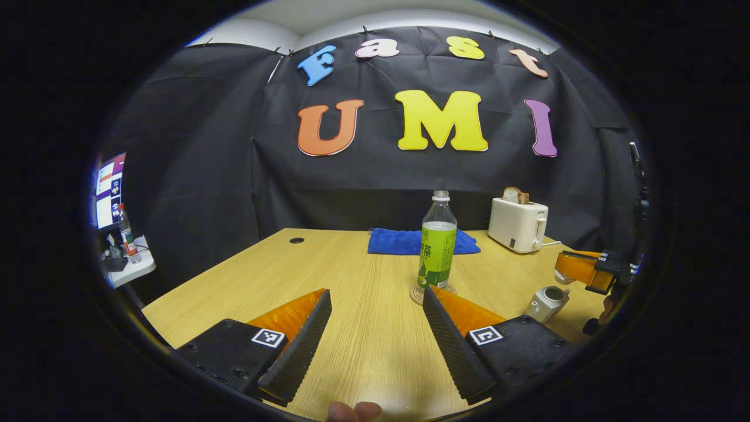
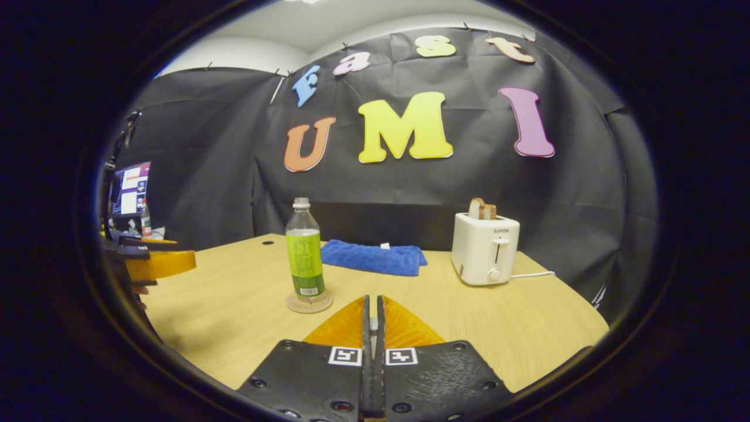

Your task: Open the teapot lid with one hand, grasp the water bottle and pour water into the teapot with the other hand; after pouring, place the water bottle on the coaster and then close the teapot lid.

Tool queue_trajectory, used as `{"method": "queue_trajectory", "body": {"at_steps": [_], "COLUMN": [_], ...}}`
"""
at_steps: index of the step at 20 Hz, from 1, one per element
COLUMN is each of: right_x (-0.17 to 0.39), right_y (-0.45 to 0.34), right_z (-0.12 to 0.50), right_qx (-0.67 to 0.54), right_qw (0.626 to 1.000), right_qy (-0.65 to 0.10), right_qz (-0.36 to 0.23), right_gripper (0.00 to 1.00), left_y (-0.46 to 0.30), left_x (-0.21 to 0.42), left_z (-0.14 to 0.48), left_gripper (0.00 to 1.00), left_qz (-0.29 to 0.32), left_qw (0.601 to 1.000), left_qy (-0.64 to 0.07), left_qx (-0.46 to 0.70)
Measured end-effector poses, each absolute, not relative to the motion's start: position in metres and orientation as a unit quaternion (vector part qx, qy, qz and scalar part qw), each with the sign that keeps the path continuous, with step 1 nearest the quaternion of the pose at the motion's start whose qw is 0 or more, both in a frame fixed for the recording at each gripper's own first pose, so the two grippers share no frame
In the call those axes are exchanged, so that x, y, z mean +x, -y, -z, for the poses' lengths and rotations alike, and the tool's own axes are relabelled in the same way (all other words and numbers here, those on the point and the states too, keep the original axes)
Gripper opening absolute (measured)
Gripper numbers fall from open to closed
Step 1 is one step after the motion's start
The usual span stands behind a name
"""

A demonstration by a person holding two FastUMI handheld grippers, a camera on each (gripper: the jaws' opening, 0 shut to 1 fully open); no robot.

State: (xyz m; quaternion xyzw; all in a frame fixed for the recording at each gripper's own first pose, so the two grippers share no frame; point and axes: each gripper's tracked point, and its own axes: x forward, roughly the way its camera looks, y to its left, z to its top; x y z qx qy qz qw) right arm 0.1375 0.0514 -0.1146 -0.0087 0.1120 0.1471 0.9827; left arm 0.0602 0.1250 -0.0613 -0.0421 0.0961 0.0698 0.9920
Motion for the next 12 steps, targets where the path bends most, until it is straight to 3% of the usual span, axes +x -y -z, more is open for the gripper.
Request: {"method": "queue_trajectory", "body": {"at_steps": [12], "right_x": [0.134], "right_y": [-0.053], "right_z": [0.134], "right_qx": [-0.006], "right_qw": [0.981], "right_qy": [-0.124], "right_qz": [-0.149], "right_gripper": [0.00], "left_y": [-0.124], "left_x": [0.049], "left_z": [0.052], "left_gripper": [0.98], "left_qz": [-0.073], "left_qw": [0.993], "left_qy": [-0.089], "left_qx": [-0.032]}}
